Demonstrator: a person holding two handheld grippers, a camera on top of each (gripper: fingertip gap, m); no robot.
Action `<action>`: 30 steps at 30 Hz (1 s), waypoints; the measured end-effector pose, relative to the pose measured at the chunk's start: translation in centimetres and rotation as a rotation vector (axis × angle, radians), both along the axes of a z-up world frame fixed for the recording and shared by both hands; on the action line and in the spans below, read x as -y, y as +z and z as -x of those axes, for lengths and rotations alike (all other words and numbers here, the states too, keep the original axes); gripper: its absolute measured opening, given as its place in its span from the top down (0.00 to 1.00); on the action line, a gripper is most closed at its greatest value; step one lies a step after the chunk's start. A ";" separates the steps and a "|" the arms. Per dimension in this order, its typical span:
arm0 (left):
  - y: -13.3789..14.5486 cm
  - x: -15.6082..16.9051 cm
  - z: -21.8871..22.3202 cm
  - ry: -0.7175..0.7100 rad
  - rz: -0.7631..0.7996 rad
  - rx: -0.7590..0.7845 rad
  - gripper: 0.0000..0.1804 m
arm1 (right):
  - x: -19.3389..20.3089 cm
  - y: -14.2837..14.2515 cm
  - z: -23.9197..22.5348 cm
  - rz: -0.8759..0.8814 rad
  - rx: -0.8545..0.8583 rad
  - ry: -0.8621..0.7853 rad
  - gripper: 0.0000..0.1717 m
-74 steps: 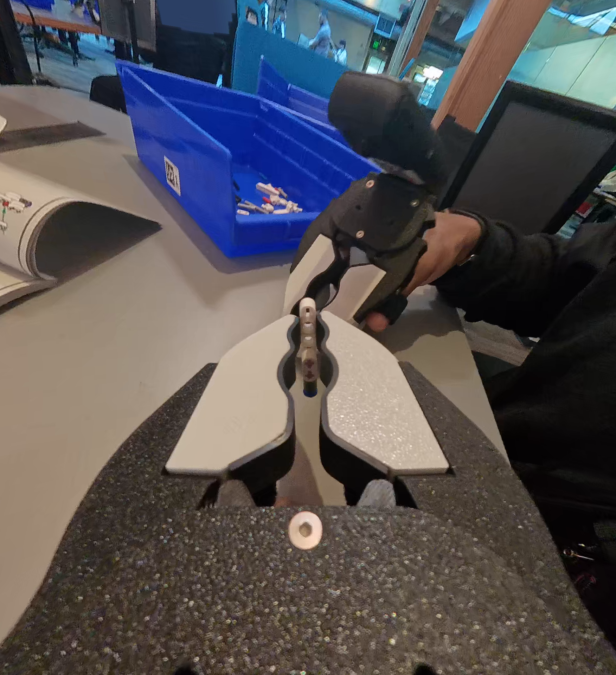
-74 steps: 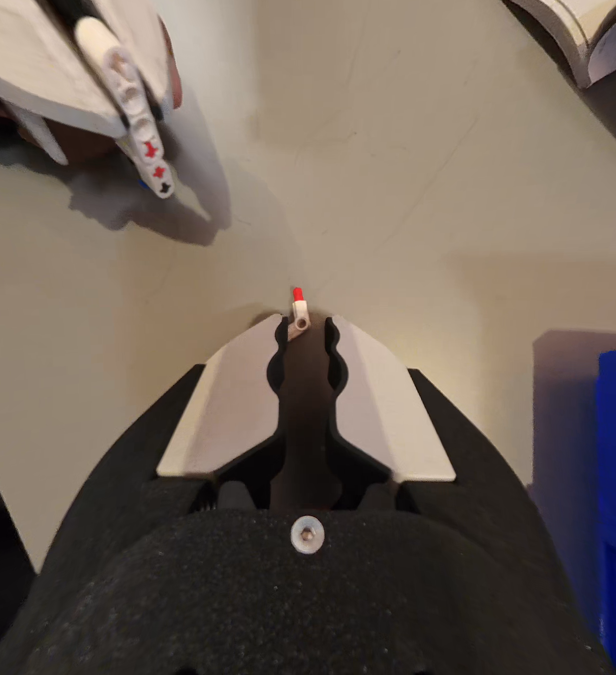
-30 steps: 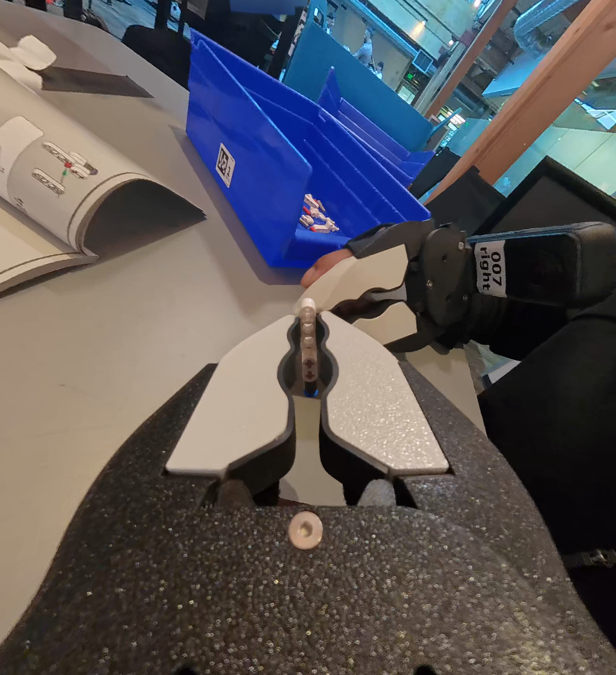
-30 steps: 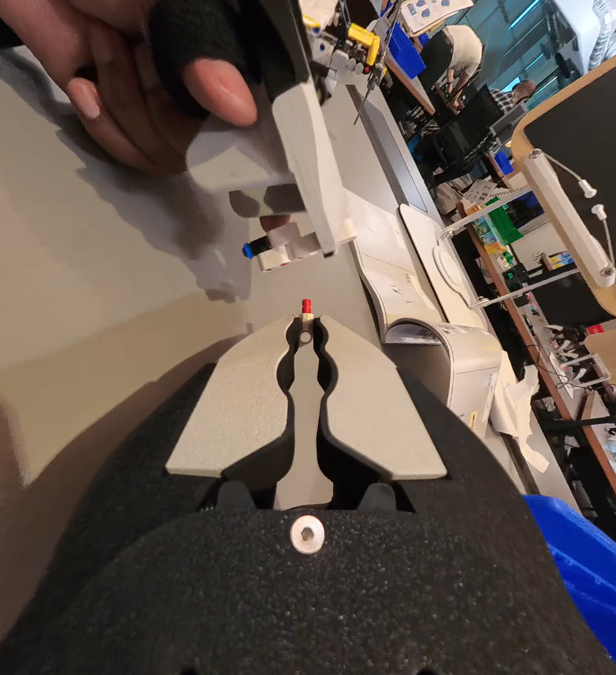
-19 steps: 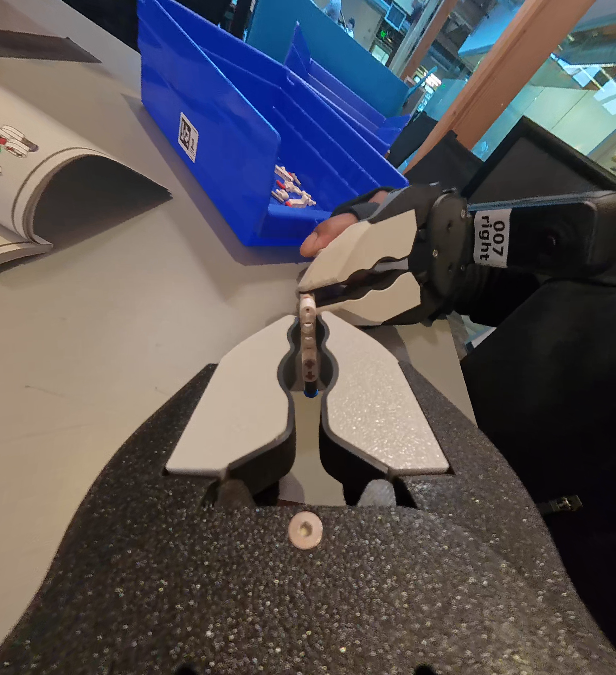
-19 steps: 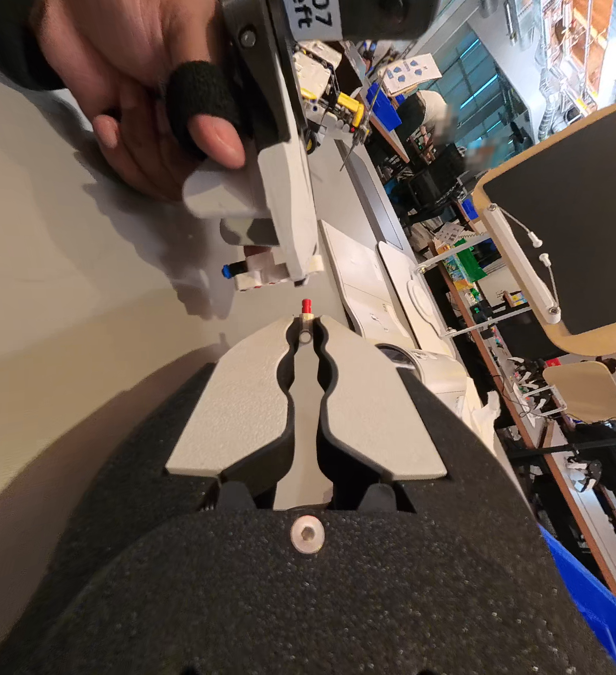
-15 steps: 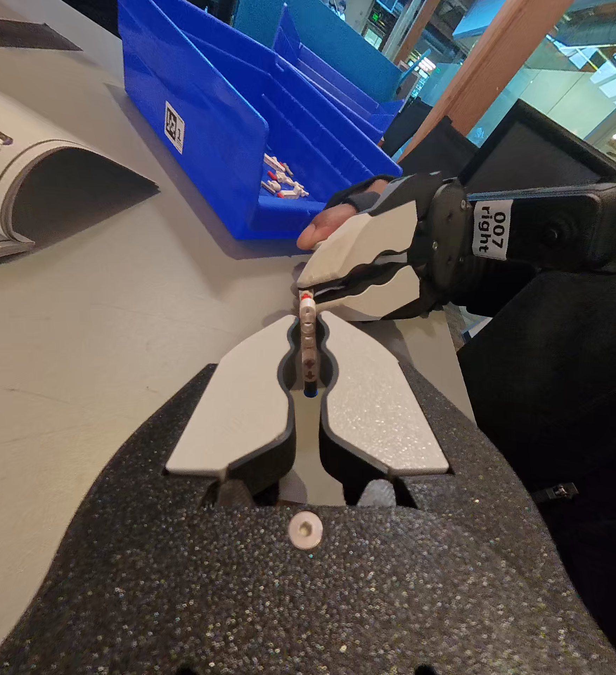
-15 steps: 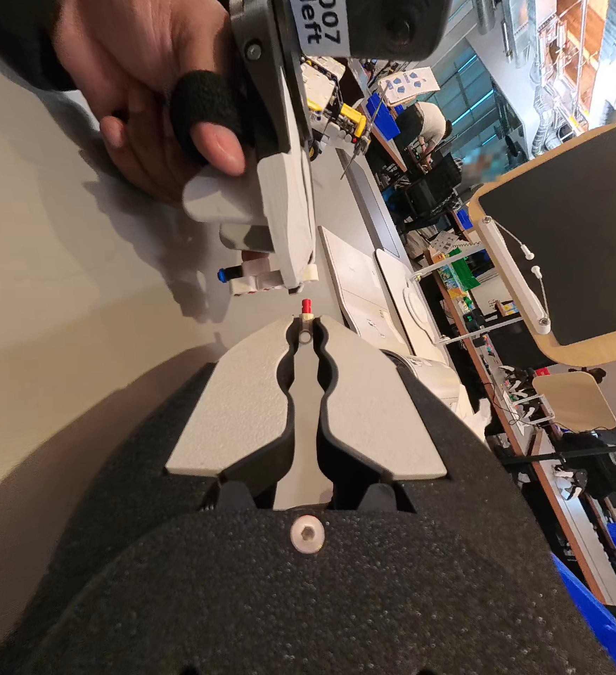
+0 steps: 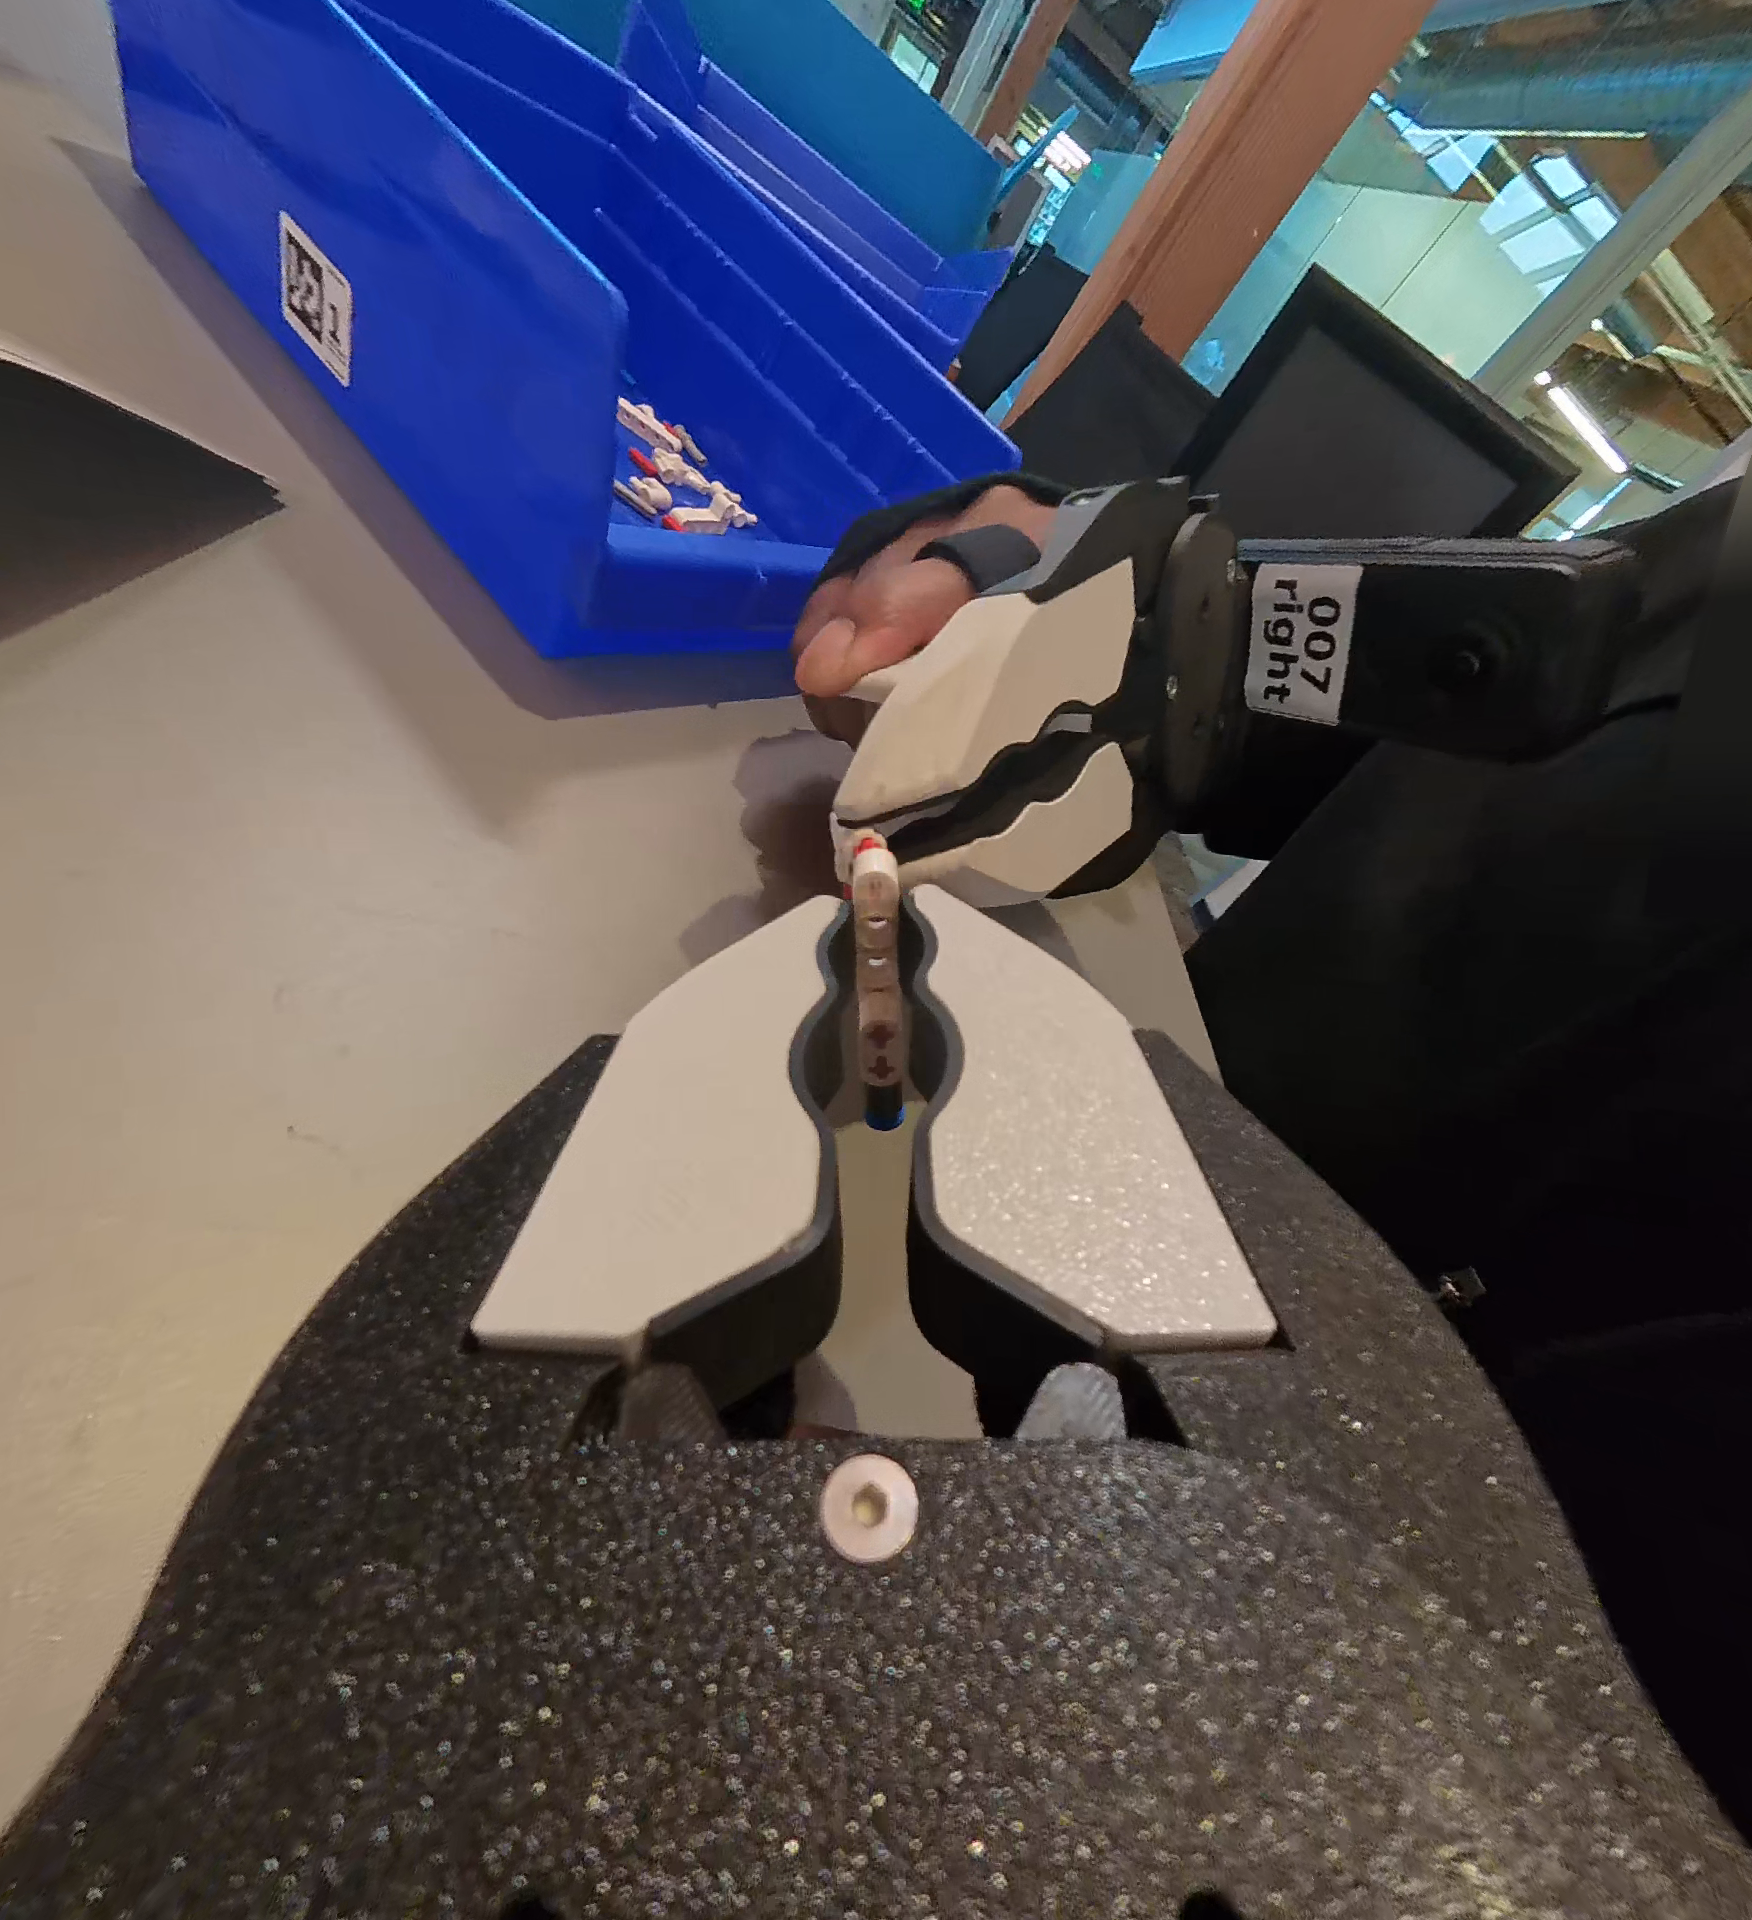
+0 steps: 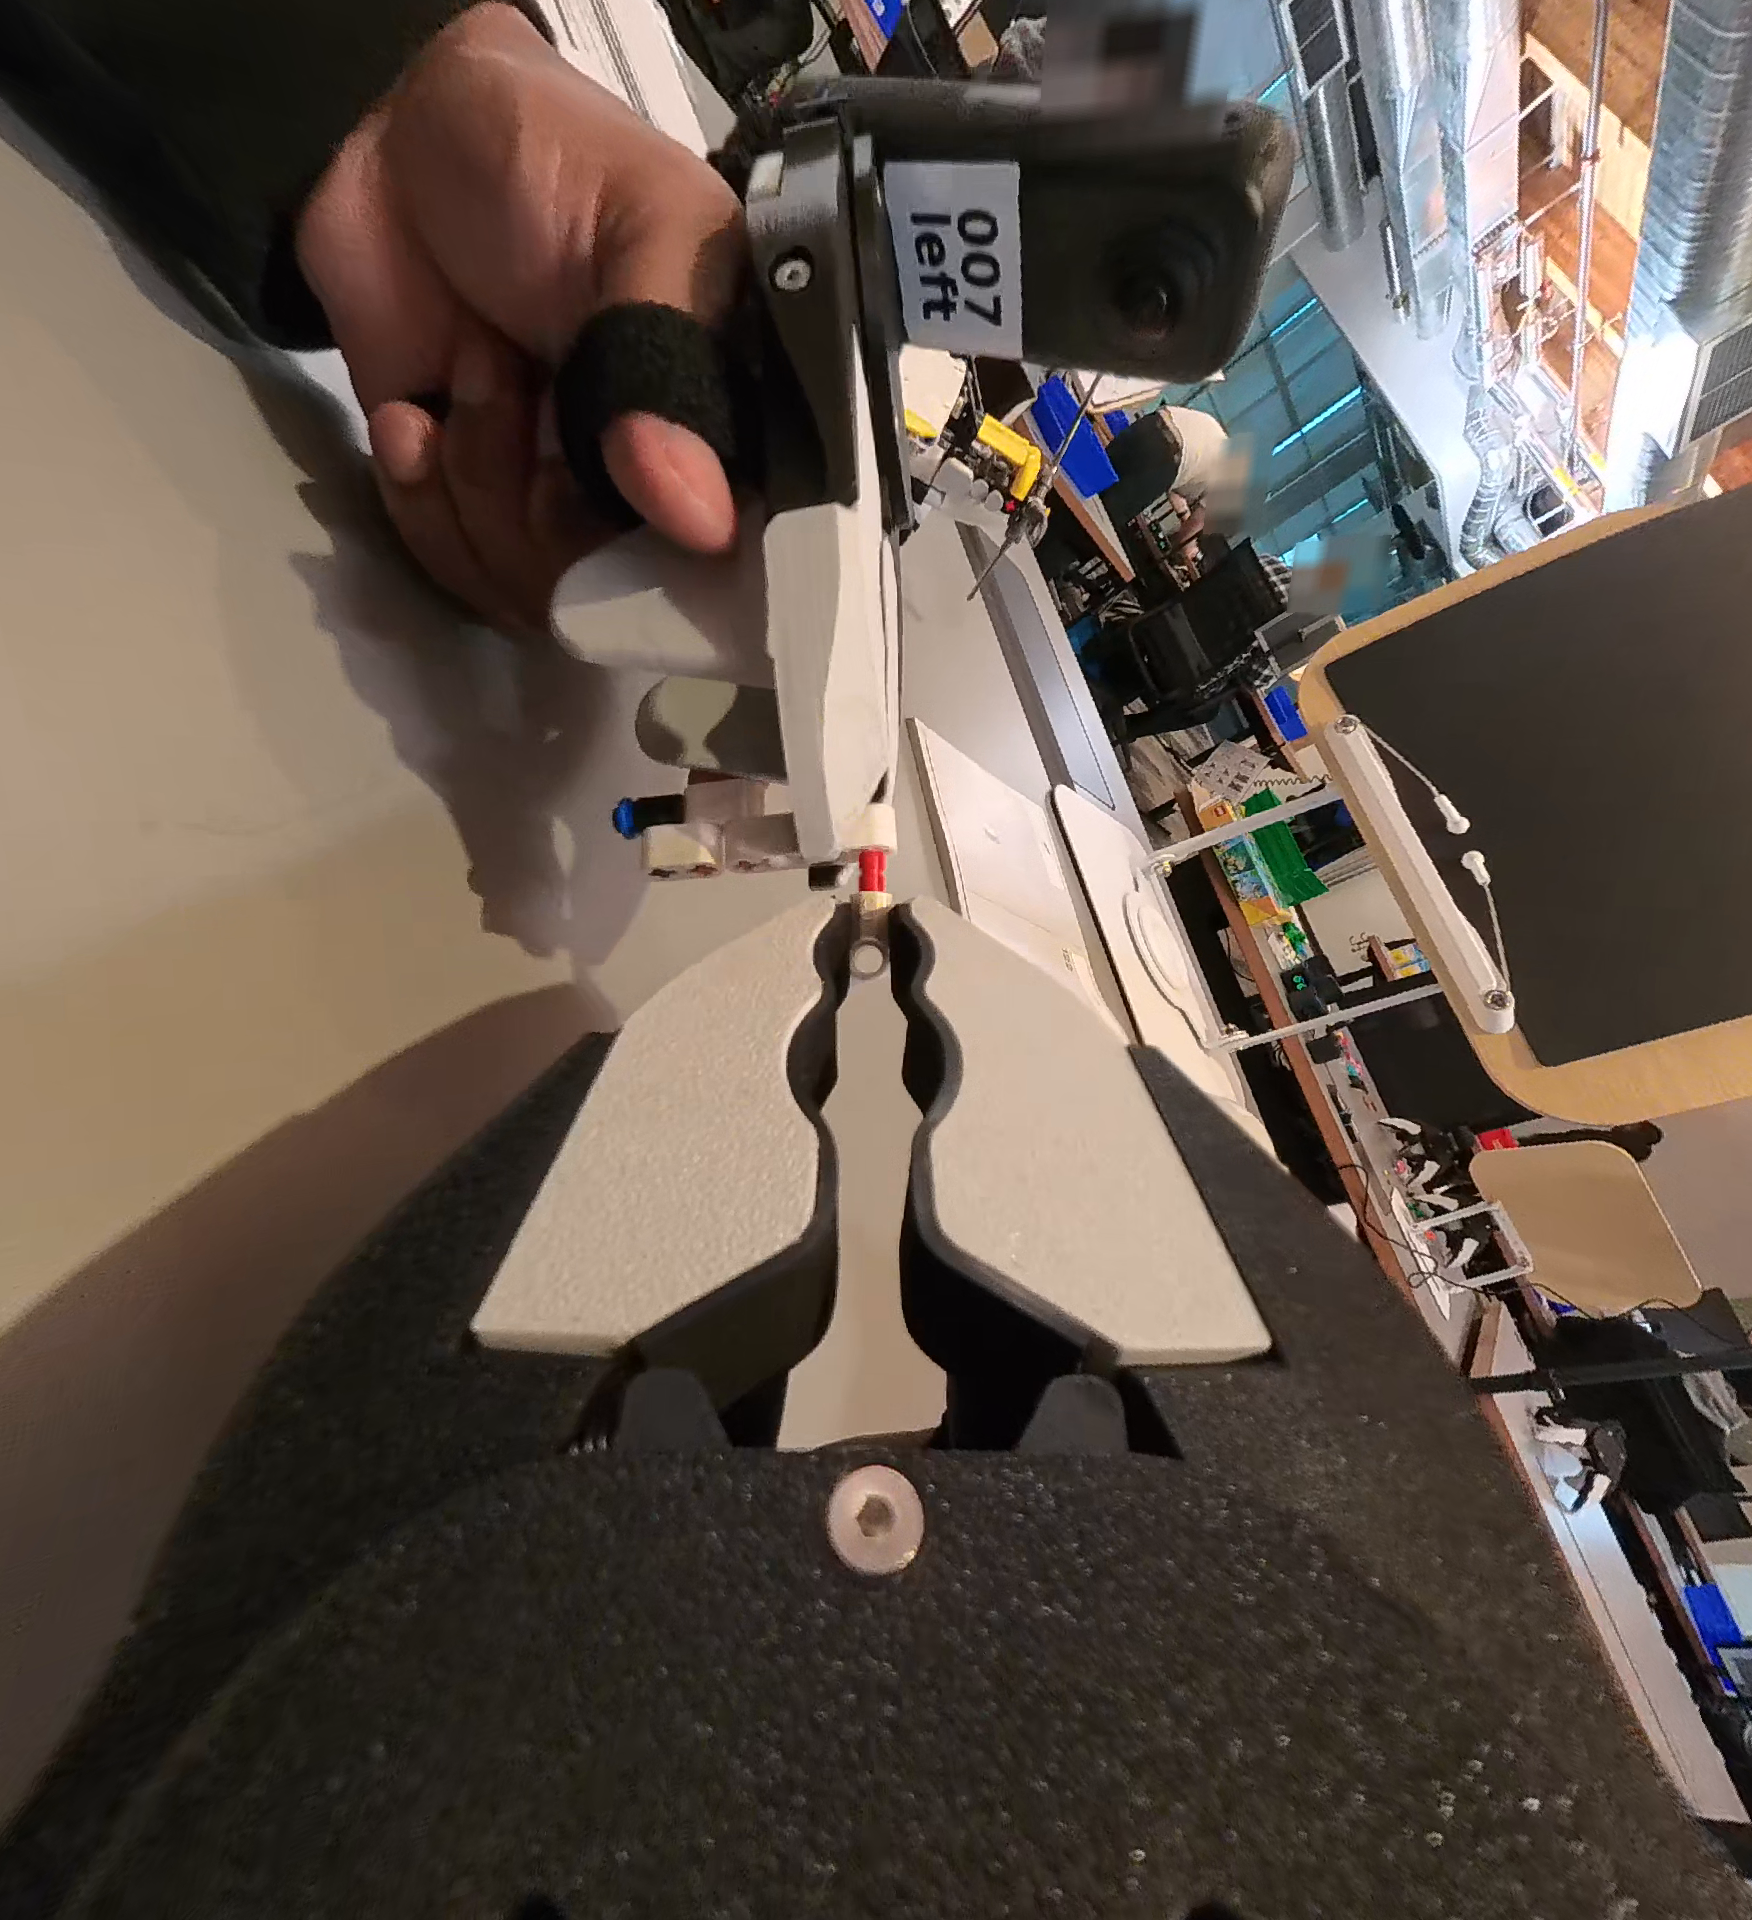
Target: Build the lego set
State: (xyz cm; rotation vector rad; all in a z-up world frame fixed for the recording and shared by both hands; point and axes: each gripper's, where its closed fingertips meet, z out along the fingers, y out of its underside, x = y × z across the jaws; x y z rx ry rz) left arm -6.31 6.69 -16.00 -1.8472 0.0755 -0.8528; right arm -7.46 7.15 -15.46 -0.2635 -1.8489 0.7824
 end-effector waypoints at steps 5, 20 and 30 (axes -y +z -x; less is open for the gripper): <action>0.2 0.2 -0.2 -0.026 -0.001 0.035 0.96 | 0.2 0.2 -0.1 -0.021 -0.010 -0.008 0.96; -2.4 0.4 -0.5 0.028 0.153 -0.285 0.96 | 0.5 -1.9 -0.5 -0.288 0.009 -0.081 0.96; -3.2 0.8 -0.6 0.042 0.220 -0.445 0.96 | 1.0 -2.7 -0.6 -0.305 0.052 -0.086 0.97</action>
